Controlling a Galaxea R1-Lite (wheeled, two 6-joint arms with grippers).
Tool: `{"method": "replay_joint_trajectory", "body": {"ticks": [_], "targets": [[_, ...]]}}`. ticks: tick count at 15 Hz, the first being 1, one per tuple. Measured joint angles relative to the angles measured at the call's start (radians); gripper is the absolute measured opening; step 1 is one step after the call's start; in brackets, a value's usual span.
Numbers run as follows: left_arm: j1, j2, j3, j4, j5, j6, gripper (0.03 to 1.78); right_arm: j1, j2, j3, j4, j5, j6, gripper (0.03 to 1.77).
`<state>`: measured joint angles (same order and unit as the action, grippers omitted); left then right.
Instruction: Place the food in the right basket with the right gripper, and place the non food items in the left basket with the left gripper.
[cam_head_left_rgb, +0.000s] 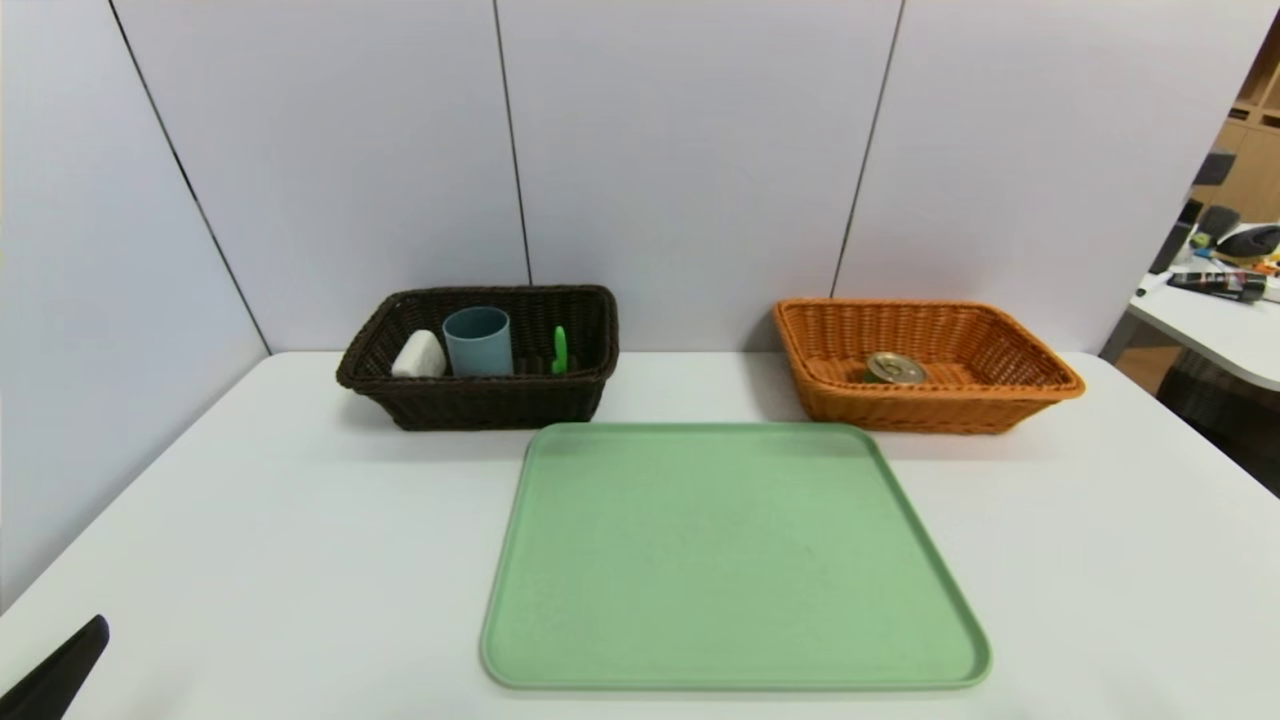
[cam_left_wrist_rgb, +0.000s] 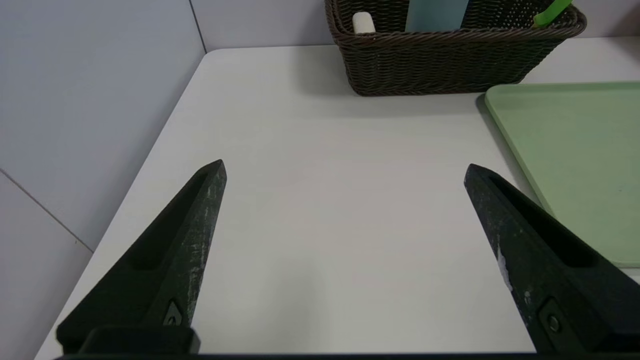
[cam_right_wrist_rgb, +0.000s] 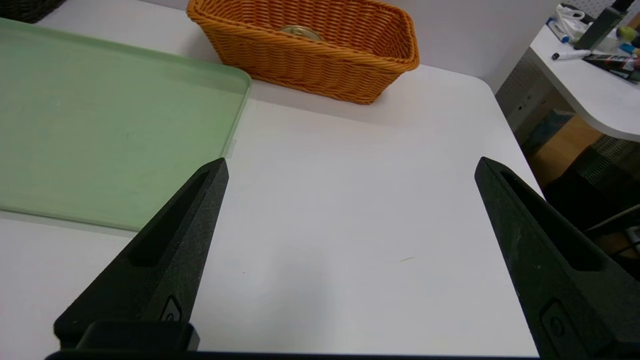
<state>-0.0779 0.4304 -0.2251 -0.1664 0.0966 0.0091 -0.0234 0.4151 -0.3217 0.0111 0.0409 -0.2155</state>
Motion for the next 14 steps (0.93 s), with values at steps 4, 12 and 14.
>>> {"method": "replay_joint_trajectory", "body": {"ticks": [4, 12, 14], "targets": [[0.047, -0.064, 0.022, 0.032, -0.004, 0.0, 1.69, 0.0, -0.024, 0.018, 0.004, 0.013, 0.001, 1.7], [0.096, -0.164, 0.097, 0.033, -0.021, -0.006, 1.69, 0.0, -0.067, 0.034, 0.008, 0.016, 0.001, 1.7], [0.097, -0.184, 0.11, 0.032, -0.025, -0.006, 1.69, 0.0, -0.082, 0.05, 0.008, 0.015, 0.001, 1.7]]}}
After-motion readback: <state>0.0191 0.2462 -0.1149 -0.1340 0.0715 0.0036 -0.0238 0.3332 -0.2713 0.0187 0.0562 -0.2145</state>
